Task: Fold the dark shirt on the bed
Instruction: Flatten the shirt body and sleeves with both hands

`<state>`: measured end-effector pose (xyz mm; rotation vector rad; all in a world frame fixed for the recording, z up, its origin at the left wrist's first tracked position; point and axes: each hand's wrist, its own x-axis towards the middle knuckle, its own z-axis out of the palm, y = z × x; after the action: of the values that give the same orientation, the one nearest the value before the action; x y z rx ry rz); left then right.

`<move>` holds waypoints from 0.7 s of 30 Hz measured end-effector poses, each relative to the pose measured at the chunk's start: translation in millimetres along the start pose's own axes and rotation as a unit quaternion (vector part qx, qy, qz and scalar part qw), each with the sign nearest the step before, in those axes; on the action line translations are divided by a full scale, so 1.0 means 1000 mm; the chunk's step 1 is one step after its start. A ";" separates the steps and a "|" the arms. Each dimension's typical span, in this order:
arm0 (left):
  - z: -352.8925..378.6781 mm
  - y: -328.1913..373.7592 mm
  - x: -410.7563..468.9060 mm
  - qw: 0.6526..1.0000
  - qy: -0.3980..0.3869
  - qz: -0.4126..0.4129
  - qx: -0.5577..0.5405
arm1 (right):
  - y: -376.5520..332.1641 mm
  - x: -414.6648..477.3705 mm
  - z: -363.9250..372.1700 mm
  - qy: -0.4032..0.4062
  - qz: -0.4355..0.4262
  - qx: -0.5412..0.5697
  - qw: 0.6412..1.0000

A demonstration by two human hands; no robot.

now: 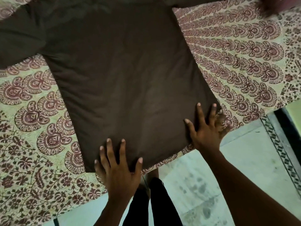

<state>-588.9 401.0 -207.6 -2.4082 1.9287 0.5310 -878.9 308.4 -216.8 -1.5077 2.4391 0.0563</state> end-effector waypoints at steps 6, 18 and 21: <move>0.000 -0.022 0.031 1.000 0.011 -0.008 -0.012 | -0.012 0.013 -0.003 0.006 -0.192 -0.042 0.980; -0.050 -0.047 -0.007 0.963 0.017 -0.106 -0.247 | -0.135 -0.043 -0.021 -0.041 -0.165 0.050 0.984; -0.070 -0.069 0.029 0.958 0.064 -0.068 -0.269 | -0.189 -0.059 -0.013 -0.066 -0.235 0.096 0.965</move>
<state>-500.0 375.3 -163.3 -2.9324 1.8268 1.0330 -690.1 271.7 -168.4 -1.8773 1.8684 -0.1635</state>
